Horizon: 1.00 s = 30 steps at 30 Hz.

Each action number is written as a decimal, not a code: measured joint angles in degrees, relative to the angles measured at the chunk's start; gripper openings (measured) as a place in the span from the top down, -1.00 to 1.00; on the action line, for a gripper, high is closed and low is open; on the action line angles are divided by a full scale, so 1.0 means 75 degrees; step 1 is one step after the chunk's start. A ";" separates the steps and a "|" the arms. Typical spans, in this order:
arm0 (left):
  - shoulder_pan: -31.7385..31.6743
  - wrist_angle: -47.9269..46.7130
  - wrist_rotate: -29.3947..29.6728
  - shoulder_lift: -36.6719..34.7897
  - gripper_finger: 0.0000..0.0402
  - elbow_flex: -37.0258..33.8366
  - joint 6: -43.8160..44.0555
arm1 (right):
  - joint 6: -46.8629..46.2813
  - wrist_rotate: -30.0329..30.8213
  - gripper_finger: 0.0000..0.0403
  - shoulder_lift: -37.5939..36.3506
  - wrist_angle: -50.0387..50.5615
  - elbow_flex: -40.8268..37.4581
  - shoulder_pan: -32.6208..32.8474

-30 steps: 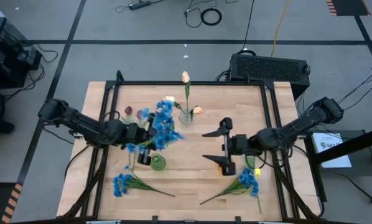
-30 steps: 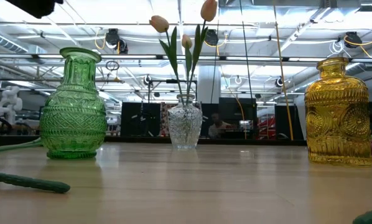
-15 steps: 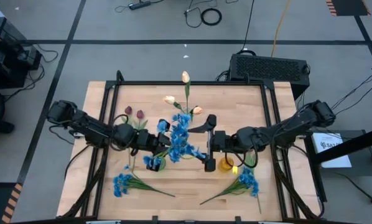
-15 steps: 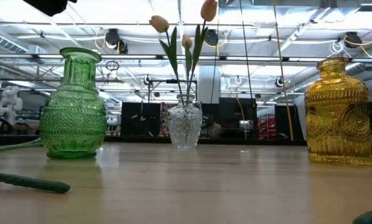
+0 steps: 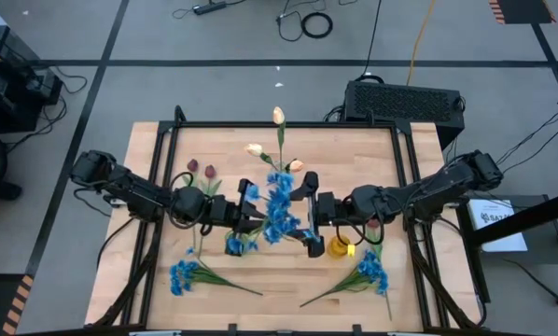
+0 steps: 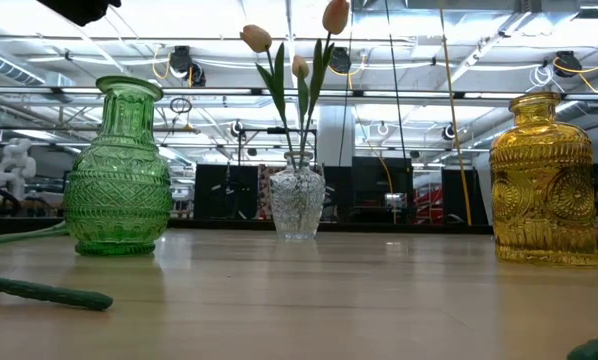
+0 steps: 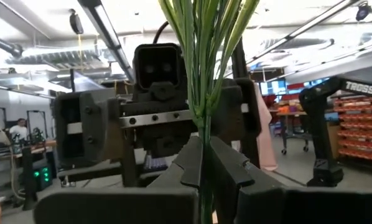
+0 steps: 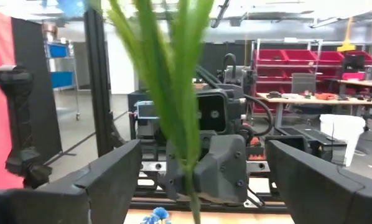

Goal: Sort flowers into vase by color
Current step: Put the top blue flowers into the yellow vase

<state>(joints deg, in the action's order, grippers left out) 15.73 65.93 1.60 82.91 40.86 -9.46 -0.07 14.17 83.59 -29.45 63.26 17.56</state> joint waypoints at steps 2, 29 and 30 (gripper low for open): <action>0.0000 -0.0124 0.0101 0.0000 0.92 0.0034 0.0013 | 0.0042 -0.0262 -0.67 0.0003 -0.0001 0.0000 -0.0018; -0.0050 -0.0758 0.0251 0.0530 0.83 0.0679 0.0214 | 0.0111 -0.0510 0.17 0.0003 0.0046 0.0000 -0.0102; -0.0050 -0.0763 0.0251 0.0530 0.81 0.0679 0.0215 | 0.0093 -0.0510 0.22 -0.0013 0.0091 -0.0001 -0.0102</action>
<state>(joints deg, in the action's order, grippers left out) 15.35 60.21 3.49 86.89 45.95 -7.85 0.63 10.35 83.49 -28.77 63.25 16.80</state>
